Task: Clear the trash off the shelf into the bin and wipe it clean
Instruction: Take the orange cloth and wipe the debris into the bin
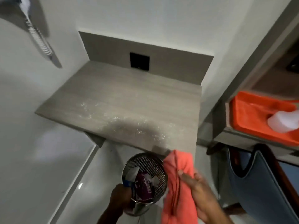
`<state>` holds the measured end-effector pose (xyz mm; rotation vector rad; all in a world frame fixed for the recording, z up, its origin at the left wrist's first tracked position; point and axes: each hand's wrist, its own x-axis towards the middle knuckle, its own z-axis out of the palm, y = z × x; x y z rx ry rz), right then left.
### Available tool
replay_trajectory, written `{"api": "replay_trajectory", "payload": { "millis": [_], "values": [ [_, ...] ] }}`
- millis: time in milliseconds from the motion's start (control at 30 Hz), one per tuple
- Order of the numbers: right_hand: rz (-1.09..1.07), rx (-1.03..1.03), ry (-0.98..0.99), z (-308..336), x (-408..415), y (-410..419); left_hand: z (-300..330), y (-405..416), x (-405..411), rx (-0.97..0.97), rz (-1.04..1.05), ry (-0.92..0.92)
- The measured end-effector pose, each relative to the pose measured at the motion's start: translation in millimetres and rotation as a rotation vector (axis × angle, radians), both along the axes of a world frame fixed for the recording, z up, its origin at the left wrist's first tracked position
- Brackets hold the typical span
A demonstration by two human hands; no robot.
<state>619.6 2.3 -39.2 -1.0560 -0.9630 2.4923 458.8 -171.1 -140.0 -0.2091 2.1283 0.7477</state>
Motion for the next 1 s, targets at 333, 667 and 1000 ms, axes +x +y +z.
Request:
{"api": "replay_trajectory", "payload": {
  "millis": [333,667,1000],
  "values": [
    [0.397,1.531,-0.679,-34,-120,204,13,38,-2,-0.046,0.128,-0.029],
    [0.730,1.830,-0.865,-79,-137,173,25,43,8,0.016,0.326,-0.175],
    [0.771,1.659,-0.608,-67,-179,-19,43,35,-15,0.085,0.393,-0.182]
  ]
}}
